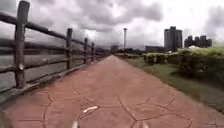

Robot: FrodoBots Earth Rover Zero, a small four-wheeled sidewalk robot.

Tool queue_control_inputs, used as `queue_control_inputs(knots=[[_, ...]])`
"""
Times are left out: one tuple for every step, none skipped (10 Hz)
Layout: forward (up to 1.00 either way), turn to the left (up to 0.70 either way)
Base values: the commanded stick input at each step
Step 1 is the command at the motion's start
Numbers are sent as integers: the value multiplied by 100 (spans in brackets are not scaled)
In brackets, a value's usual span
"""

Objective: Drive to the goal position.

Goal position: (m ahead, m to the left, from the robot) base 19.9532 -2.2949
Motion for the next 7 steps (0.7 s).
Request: queue_control_inputs(knots=[[100, 0], [100, 0], [100, 0], [100, 0], [100, 0], [100, 0], [100, 0]])
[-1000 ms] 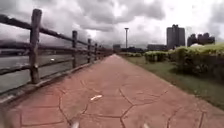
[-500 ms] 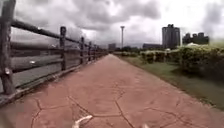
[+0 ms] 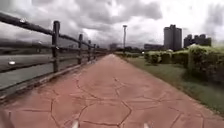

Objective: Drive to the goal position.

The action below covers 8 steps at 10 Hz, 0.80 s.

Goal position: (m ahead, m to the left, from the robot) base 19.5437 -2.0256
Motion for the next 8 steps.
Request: queue_control_inputs(knots=[[100, 0], [100, 0], [100, 0], [100, 0], [100, 0], [100, 0], [100, 0], [100, 0]])
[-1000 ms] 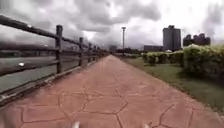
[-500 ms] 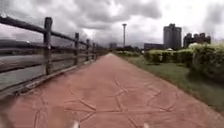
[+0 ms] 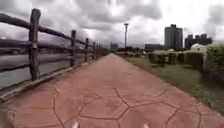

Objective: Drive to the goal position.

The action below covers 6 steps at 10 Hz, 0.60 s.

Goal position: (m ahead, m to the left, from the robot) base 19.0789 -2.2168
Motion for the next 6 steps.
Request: queue_control_inputs(knots=[[100, 0], [100, 0], [100, 0], [100, 0], [100, 0], [100, 0]])
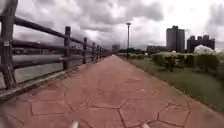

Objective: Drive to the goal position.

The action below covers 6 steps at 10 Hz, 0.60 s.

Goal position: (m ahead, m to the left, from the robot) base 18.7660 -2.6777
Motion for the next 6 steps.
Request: queue_control_inputs(knots=[[100, 0], [100, 0], [100, 0], [100, 0], [100, 0], [100, 0]])
